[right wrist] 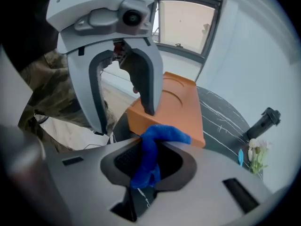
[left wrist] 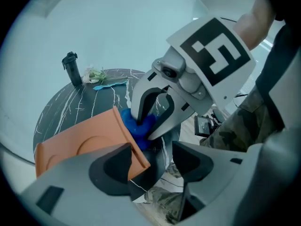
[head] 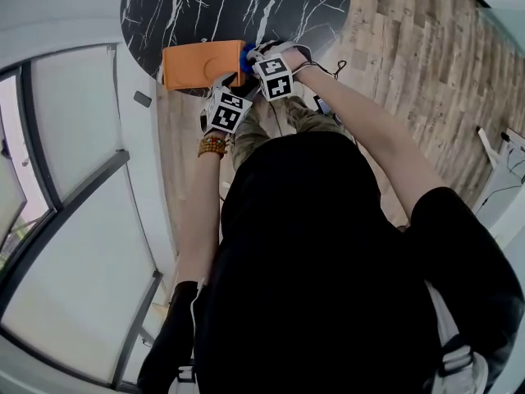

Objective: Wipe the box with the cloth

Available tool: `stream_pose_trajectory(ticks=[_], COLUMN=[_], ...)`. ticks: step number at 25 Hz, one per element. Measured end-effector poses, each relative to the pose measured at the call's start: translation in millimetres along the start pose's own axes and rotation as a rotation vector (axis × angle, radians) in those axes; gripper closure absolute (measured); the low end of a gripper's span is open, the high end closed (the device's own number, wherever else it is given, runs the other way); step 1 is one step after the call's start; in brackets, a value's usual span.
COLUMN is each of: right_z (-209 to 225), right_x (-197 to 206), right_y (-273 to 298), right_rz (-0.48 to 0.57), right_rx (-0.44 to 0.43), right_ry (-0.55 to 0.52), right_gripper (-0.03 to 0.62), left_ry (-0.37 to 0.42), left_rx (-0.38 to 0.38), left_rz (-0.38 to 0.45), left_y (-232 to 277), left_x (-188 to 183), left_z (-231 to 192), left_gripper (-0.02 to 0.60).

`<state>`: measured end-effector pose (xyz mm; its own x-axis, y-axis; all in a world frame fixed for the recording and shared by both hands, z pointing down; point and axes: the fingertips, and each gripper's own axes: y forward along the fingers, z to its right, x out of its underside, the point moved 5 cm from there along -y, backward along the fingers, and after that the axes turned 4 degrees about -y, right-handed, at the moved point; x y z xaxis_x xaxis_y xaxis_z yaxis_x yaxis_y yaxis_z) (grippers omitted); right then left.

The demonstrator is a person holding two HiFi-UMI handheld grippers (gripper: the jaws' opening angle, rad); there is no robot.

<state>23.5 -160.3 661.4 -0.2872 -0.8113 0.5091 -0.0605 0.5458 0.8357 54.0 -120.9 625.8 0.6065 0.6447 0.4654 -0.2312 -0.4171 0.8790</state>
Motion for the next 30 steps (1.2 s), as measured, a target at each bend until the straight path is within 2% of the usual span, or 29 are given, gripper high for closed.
stream_pose_trajectory(ticks=[5,8,11,13,17,20,24,27,30], right_z=[-29,-40,-56,-64,-72,-73,-80,-81,-76], right_x=[-13,-16,-29,-36,-33,-51,-92,-128,-166], right_y=[8,9,-5,-22,-61,-84,-104,-115,-120], right_rz=[0.023,0.044,0.146,0.24,0.34,0.386,0.394,0.413,0.396], right_rx=[-0.016,-0.031,-0.108,-0.139,-0.051,0.045,0.231,0.344,0.396], right_ry=[-0.077,-0.103,-0.136,-0.087,0.03,-0.005,-0.17,-0.234,-0.246], right_gripper=[0.53,0.531,0.53,0.53,0.53,0.53,0.53,0.53,0.53], left_ry=[0.042,0.068,0.103,0.129,0.076,0.04,-0.168,-0.36,-0.45], left_rx=[0.013,0.044,0.091,0.117,0.205,0.256,0.343,0.442,0.526], left_rz=[-0.032,-0.102,-0.168,-0.154,0.021,0.143,0.308,0.47,0.551], left_y=[1,2,-11,-25,-60,-86,-117,-144,-165], left_x=[3,7,11,13,13,8,2,6,25], left_z=[3,7,14,21,38,44,43,27,9], left_gripper=[0.282,0.262,0.262,0.261,0.261,0.262,0.262,0.276,0.288])
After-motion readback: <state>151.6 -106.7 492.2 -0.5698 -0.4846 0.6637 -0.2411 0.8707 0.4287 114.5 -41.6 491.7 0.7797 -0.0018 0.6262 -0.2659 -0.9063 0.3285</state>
